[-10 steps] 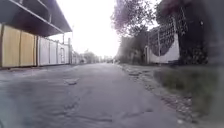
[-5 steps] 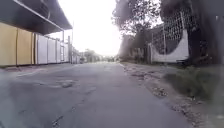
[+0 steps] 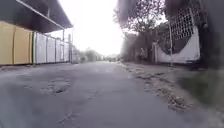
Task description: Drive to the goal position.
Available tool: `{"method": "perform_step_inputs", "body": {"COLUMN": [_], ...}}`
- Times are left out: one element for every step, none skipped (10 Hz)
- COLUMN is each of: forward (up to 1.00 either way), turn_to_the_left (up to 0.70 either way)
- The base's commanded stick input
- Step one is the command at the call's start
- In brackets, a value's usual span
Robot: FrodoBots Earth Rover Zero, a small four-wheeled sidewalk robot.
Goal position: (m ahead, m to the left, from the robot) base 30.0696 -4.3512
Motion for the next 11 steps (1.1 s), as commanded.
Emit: {"method": "perform_step_inputs", "body": {"forward": [1.00,1.00,1.00,1.00,1.00,1.00,1.00,1.00,1.00,1.00,1.00], "turn_to_the_left": [0.00,0.00,0.00,0.00,0.00,0.00,0.00,0.00,0.00,-0.02,-0.28]}}
